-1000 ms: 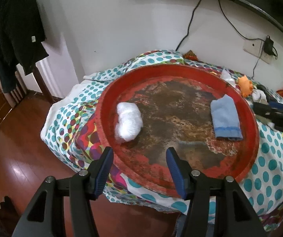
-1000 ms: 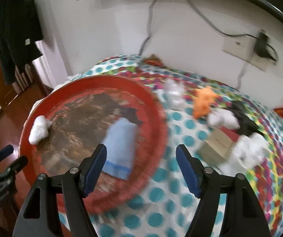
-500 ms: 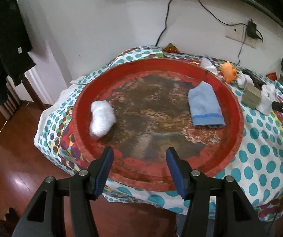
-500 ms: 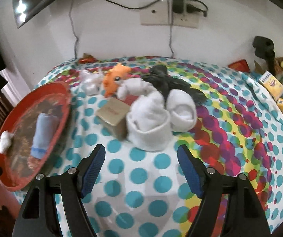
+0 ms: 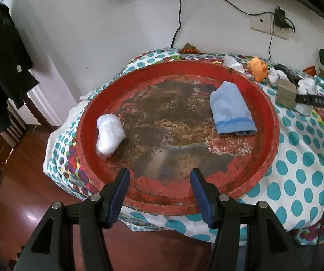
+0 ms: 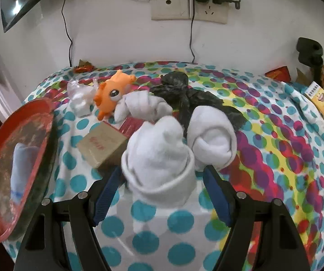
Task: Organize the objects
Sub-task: 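Move the right tool to the rolled white sock and grasp it, then grasp the beige MARUBI box with the left tool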
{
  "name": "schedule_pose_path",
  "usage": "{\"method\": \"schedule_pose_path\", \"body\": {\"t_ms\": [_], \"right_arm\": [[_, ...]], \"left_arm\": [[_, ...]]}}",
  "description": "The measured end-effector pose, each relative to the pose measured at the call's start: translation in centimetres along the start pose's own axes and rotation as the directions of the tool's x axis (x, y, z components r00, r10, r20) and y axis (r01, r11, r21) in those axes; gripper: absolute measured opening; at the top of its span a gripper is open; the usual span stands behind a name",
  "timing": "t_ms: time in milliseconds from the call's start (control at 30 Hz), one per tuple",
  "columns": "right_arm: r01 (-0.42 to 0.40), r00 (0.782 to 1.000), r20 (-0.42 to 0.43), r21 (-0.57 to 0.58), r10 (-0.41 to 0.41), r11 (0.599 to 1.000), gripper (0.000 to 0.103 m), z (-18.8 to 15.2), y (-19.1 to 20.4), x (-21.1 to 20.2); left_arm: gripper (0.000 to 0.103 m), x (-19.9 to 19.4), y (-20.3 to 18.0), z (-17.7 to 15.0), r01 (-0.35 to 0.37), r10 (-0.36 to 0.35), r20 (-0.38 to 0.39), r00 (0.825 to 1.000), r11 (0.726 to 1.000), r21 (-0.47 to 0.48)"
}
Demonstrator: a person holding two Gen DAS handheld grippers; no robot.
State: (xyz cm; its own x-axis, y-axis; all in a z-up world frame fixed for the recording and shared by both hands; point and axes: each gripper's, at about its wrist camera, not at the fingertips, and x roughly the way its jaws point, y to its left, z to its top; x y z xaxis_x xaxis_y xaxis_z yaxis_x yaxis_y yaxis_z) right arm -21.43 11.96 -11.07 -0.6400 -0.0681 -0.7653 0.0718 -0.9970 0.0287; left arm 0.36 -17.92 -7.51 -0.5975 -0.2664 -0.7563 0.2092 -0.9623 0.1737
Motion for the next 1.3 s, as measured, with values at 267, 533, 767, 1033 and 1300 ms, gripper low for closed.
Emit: {"method": "schedule_pose_path", "body": {"t_ms": [267,533,767,1033,1300], "right_arm": [[-0.09,0.996,0.005,-0.002,0.09,0.996,0.045,-0.7,-0.7,0.4],[-0.117,0.993,0.021,-0.016,0.117,0.993,0.044,-3.1,-3.2,-2.6],[-0.04,0.999,0.033,-0.017,0.041,0.999,0.043,-3.7,-8.4,-3.7],[0.007,1.0,0.028,0.045,-0.008,0.999,0.043,-2.5,-12.8,-2.2],[0.008,1.0,0.008,0.033,-0.009,0.999,0.044,-2.5,-12.7,-1.6]], "left_arm": [[0.057,-0.3,-0.7,-0.1,0.011,-0.011,0.009,1.0,1.0,0.019],[0.057,-0.5,-1.8,-0.2,0.035,-0.035,0.002,0.999,0.999,0.028],[0.057,-1.4,-3.8,0.1,0.031,-0.033,0.018,0.999,0.996,0.089],[0.062,-5.2,-6.6,2.3,0.085,-0.102,0.097,0.99,0.982,0.167],[0.064,-5.3,-12.9,5.5,0.192,-0.223,0.077,0.972,0.937,0.29]]}}
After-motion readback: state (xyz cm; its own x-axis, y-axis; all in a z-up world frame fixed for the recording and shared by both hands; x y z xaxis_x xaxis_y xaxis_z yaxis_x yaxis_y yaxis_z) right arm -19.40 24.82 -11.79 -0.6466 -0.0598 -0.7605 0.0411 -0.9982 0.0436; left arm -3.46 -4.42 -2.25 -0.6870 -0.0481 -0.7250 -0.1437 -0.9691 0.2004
